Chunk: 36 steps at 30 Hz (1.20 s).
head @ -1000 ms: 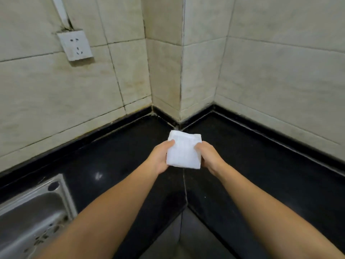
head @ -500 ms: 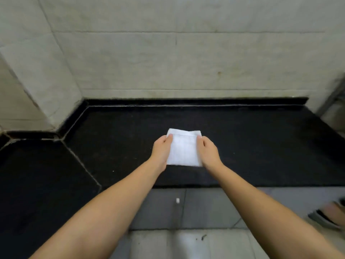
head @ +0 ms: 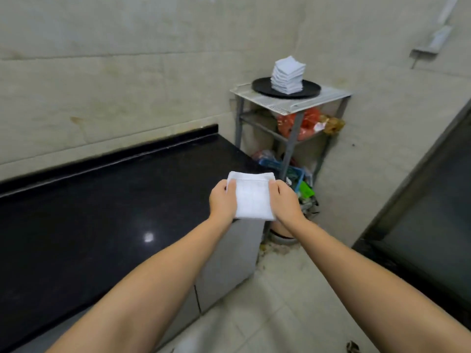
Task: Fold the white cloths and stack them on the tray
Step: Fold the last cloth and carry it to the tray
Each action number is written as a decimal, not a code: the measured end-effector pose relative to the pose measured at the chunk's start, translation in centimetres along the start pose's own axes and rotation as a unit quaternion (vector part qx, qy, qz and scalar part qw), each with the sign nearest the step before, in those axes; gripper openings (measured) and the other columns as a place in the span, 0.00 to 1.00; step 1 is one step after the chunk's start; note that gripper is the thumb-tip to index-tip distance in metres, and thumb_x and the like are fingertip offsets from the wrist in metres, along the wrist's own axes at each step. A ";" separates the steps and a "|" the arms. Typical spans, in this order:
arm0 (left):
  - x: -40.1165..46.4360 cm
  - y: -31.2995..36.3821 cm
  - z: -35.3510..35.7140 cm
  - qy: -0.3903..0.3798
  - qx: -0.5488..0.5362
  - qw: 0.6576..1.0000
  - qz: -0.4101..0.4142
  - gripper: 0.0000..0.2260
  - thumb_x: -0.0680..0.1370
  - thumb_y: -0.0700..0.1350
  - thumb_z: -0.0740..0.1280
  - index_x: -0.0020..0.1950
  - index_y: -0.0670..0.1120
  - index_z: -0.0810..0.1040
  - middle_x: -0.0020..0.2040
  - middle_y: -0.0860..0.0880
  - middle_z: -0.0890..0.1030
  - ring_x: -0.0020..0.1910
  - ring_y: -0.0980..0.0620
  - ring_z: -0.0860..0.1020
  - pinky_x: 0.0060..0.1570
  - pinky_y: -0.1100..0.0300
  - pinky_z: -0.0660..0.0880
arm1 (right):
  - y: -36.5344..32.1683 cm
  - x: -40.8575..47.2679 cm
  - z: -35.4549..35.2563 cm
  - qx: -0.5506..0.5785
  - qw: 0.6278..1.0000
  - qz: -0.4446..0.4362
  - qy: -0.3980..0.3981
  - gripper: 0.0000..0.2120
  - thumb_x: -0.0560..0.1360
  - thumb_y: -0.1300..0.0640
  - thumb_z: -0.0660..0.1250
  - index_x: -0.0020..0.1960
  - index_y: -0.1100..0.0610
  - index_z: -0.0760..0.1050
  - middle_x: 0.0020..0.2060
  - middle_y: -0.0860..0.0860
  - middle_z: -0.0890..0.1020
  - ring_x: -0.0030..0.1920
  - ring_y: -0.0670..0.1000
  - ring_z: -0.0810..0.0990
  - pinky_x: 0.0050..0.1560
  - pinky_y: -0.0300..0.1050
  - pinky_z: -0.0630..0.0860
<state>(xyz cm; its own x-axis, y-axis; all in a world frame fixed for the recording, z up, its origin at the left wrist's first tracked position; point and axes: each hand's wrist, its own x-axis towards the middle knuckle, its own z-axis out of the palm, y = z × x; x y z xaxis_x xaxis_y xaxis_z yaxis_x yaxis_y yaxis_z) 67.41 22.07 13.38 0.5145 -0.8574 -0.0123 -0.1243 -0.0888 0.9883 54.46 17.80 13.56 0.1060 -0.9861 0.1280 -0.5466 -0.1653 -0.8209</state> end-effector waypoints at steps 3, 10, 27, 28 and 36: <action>1.2 1.7 8.3 -0.047 -0.003 0.999 0.011 0.13 0.81 0.44 0.57 0.39 0.41 0.72 0.35 0.50 0.73 0.36 0.54 0.71 0.33 0.60 0.67 | 4.2 3.9 -6.3 -0.023 0.999 0.015 0.034 0.17 0.82 0.54 0.52 0.38 0.60 0.67 0.37 0.55 0.73 0.41 0.53 0.70 0.38 0.45 0.56; 6.9 4.9 21.3 -0.092 0.003 0.995 0.041 0.13 0.82 0.46 0.57 0.41 0.41 0.72 0.35 0.51 0.74 0.35 0.56 0.72 0.30 0.67 0.67 | 9.9 13.6 -14.4 -0.030 0.995 0.040 0.081 0.17 0.82 0.54 0.52 0.37 0.59 0.65 0.34 0.54 0.71 0.40 0.53 0.69 0.35 0.46 0.53; 39.8 17.2 31.7 0.004 0.023 0.990 0.137 0.10 0.82 0.45 0.57 0.44 0.42 0.69 0.36 0.51 0.69 0.36 0.54 0.68 0.30 0.64 0.62 | 3.5 51.3 -16.0 -0.031 0.994 -0.082 0.071 0.19 0.81 0.52 0.55 0.33 0.56 0.61 0.30 0.52 0.66 0.33 0.51 0.64 0.32 0.46 0.57; 41.4 17.5 32.0 0.010 0.027 0.991 0.134 0.11 0.82 0.45 0.57 0.42 0.42 0.68 0.34 0.51 0.68 0.34 0.55 0.67 0.29 0.64 0.61 | 3.2 53.2 -15.9 -0.026 0.994 -0.085 0.066 0.19 0.81 0.52 0.55 0.33 0.56 0.62 0.30 0.52 0.66 0.32 0.51 0.64 0.32 0.47 0.57; 52.7 19.6 35.3 0.077 0.019 0.992 0.094 0.12 0.81 0.49 0.58 0.42 0.44 0.69 0.37 0.47 0.73 0.37 0.50 0.72 0.37 0.56 0.68 | 1.4 68.0 -15.6 -0.036 0.991 -0.124 -0.014 0.18 0.80 0.51 0.57 0.47 0.64 0.77 0.43 0.58 0.77 0.45 0.54 0.73 0.42 0.43 0.63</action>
<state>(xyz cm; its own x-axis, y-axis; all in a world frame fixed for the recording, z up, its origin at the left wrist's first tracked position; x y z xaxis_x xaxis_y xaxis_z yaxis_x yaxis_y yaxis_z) 62.17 -42.79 26.77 0.6014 -0.7738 0.1988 -0.2615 0.0445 0.9642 47.98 -49.80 29.80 0.2677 -0.9139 0.3052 -0.5583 -0.4053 -0.7239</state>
